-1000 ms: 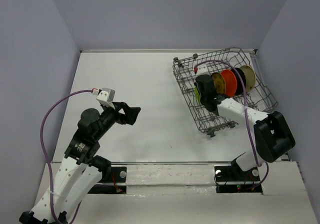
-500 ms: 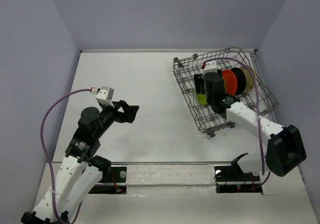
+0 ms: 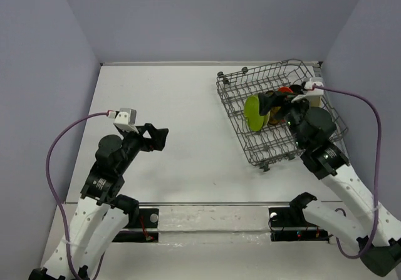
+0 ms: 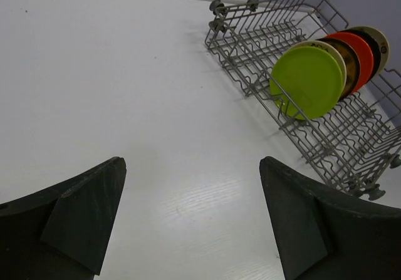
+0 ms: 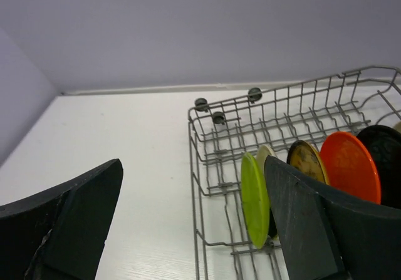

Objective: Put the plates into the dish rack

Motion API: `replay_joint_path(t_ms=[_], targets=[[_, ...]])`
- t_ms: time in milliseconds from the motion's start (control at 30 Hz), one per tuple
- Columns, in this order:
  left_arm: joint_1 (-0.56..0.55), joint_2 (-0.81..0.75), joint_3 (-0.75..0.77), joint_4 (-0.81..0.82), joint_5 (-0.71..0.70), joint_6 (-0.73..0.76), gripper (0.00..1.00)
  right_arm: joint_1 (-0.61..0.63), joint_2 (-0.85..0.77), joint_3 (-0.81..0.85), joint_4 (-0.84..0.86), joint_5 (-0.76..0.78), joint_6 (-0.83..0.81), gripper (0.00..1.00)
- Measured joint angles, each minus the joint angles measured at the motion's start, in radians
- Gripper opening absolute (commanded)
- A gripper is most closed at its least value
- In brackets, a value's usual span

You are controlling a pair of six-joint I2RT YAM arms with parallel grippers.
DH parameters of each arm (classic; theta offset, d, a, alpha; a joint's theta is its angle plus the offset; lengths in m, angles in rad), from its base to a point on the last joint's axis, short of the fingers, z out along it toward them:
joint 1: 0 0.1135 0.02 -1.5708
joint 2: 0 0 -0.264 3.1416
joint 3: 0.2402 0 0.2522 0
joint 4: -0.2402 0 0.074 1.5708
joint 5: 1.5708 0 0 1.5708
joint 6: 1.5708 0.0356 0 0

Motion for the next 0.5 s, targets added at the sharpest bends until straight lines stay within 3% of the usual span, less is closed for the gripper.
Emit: replay_joint_path(t_ms=[300,500], targets=[[0.002,-0.141,0.000,0.026,-0.044,-0.021,0.99,0.000,-0.383,-0.012,-0.131,-0.113,0.066,1.00],[0.002,-0.122,0.071,0.032,-0.015,-0.050,0.99,0.000,-0.625,-0.009,-0.151,-0.099,0.103,1.00]])
